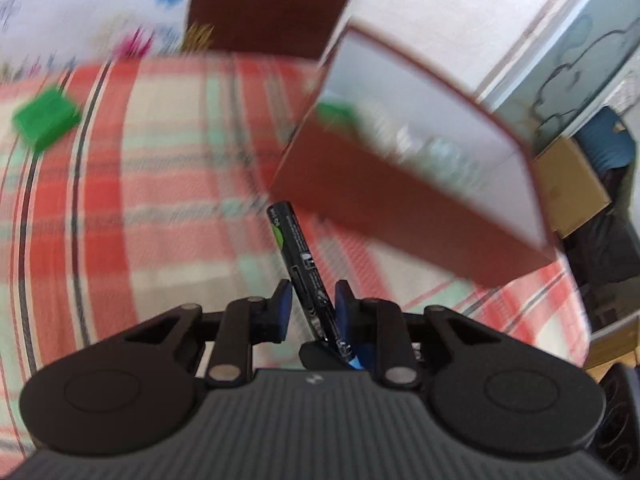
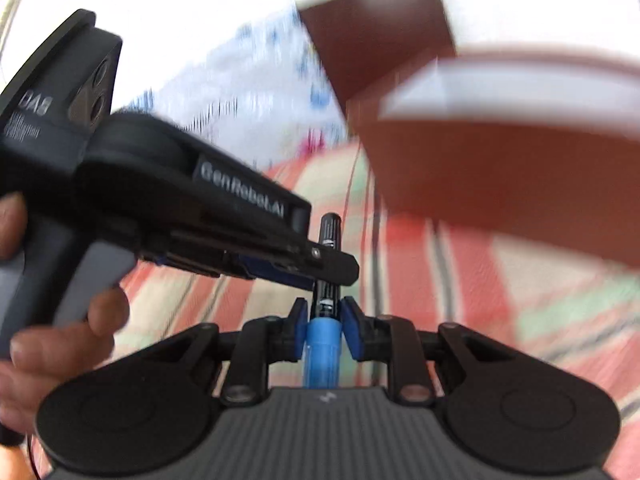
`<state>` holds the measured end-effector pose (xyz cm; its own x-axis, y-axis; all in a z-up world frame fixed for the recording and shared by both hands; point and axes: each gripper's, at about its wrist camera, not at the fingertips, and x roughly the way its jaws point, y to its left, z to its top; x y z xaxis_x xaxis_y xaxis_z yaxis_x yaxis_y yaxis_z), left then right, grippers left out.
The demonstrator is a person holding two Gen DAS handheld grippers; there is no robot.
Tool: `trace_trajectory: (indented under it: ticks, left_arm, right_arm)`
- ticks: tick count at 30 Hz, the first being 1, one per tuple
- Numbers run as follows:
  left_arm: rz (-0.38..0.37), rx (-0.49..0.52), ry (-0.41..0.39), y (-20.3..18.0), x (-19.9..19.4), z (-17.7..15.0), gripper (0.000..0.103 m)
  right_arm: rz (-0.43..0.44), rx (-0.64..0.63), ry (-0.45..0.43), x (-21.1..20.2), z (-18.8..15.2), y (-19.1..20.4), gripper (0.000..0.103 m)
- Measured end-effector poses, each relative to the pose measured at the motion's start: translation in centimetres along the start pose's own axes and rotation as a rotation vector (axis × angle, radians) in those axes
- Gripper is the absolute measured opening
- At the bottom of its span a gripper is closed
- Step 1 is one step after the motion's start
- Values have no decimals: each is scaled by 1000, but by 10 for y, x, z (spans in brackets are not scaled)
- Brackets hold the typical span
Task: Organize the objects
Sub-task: 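Carry the marker into the brown box and release it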
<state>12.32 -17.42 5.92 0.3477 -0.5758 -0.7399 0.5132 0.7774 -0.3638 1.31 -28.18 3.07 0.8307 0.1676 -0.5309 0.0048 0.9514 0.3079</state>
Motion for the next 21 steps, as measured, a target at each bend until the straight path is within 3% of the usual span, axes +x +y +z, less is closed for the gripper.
trace_trajectory:
  ticks: [4, 7, 11, 14, 15, 21]
  left_arm:
    - [-48, 110, -127, -44, -14, 46, 24]
    - [-56, 157, -184, -65, 3, 72, 24]
    - [-35, 179, -187, -74, 40, 87, 25]
    - [18, 198, -179, -79, 53, 85, 26]
    - [24, 205, -176, -78, 53, 83, 26]
    - [33, 259, -271, -60, 11, 70, 29]
  right_arm:
    - [-90, -57, -206, -23, 44, -3, 20]
    - [-148, -57, -277, -15, 70, -20, 20]
    - [-198, -39, -280, 17, 86, -52, 21]
    - [-235, -33, -252, 39, 88, -64, 37]
    - [-233, -18, -248, 42, 87, -67, 42]
    - [-217, 23, -301, 23, 71, -66, 42]
